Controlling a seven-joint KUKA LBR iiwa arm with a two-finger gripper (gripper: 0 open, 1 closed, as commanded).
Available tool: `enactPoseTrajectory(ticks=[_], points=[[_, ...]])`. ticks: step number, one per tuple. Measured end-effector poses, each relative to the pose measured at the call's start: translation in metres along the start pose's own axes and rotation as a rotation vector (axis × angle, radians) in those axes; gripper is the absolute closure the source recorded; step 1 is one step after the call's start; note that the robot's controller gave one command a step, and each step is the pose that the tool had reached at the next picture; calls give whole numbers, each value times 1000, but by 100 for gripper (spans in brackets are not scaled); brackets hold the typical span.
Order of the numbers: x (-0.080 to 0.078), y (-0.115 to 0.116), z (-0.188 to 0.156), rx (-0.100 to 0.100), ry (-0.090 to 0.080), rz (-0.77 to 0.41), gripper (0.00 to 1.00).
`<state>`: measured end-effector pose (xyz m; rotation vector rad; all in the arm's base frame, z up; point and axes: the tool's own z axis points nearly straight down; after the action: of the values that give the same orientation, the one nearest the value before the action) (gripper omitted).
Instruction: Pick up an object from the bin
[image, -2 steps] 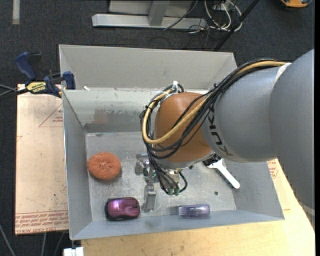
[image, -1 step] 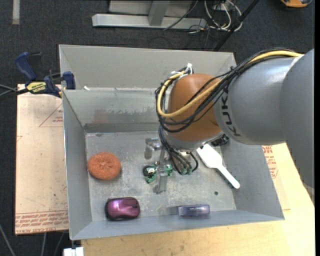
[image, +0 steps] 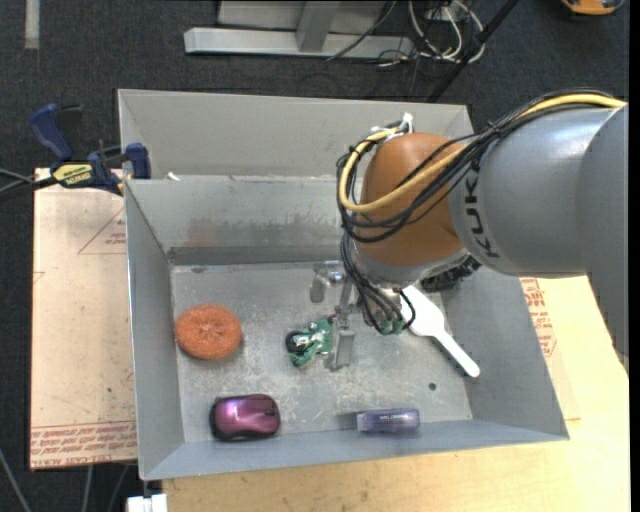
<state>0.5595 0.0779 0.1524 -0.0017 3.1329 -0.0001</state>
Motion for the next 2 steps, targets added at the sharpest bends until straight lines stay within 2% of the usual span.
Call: enactPoseTrajectory(ticks=[1, 2], points=[[4, -11, 17, -4, 10, 39, 0], [2, -22, 82, -1, -1, -185, 100]])
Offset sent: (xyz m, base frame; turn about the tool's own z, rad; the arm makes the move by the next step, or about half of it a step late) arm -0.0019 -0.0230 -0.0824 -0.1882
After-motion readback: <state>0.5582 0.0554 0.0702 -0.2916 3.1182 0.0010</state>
